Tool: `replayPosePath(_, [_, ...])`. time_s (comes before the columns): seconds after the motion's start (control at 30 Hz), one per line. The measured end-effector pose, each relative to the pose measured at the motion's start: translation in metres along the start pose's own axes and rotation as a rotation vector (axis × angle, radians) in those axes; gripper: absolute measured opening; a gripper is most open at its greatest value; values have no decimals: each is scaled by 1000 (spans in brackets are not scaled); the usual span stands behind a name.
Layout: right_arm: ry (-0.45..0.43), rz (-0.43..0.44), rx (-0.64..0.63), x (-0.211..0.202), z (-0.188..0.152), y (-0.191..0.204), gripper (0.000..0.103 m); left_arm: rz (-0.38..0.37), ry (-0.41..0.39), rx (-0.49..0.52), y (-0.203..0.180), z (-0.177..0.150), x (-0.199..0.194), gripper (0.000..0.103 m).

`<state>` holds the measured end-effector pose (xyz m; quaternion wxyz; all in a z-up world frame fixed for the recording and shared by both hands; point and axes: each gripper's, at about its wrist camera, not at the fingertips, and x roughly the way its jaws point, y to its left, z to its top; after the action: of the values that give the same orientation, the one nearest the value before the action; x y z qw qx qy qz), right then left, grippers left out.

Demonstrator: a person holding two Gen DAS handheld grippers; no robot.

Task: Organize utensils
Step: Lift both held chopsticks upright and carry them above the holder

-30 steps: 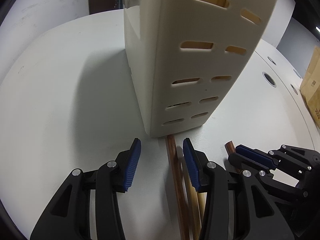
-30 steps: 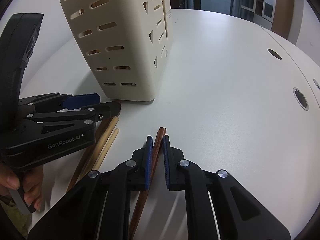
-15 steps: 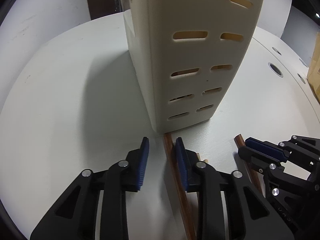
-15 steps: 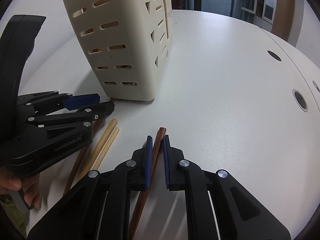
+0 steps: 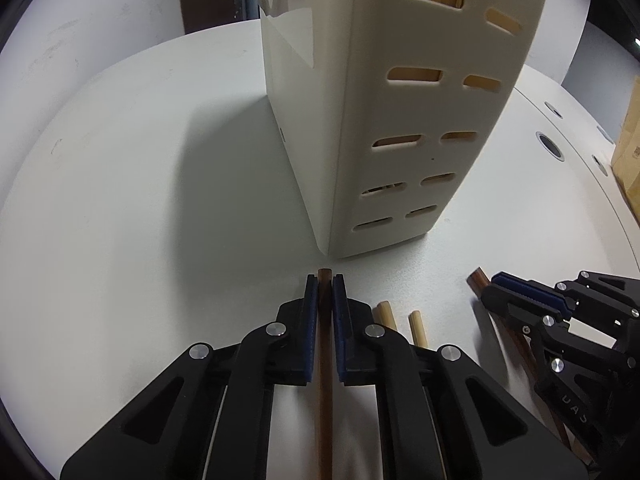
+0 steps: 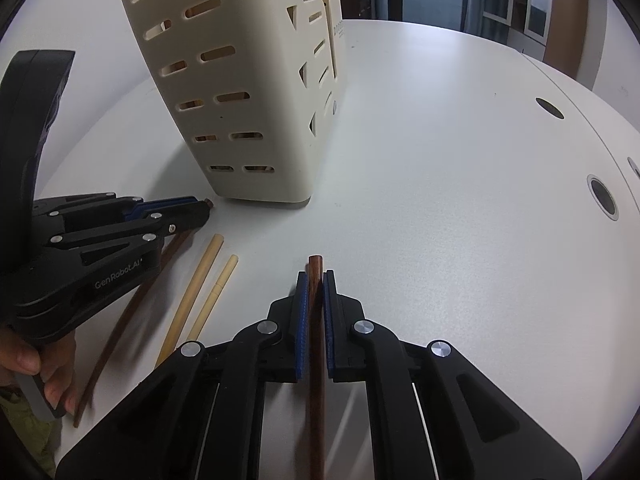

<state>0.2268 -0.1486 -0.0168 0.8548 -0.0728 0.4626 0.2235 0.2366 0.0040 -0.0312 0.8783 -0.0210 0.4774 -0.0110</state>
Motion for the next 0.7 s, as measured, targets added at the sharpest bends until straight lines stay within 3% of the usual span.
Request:
replayPosePath(0.4, [-163,51,31,-52,6,-1,8,-29,-198,-53,31,-4,-83,7])
replayPosePath(0.7, [-326,64,3,-104,12,8,8,-54,-360,-69,23,-4,-143,7])
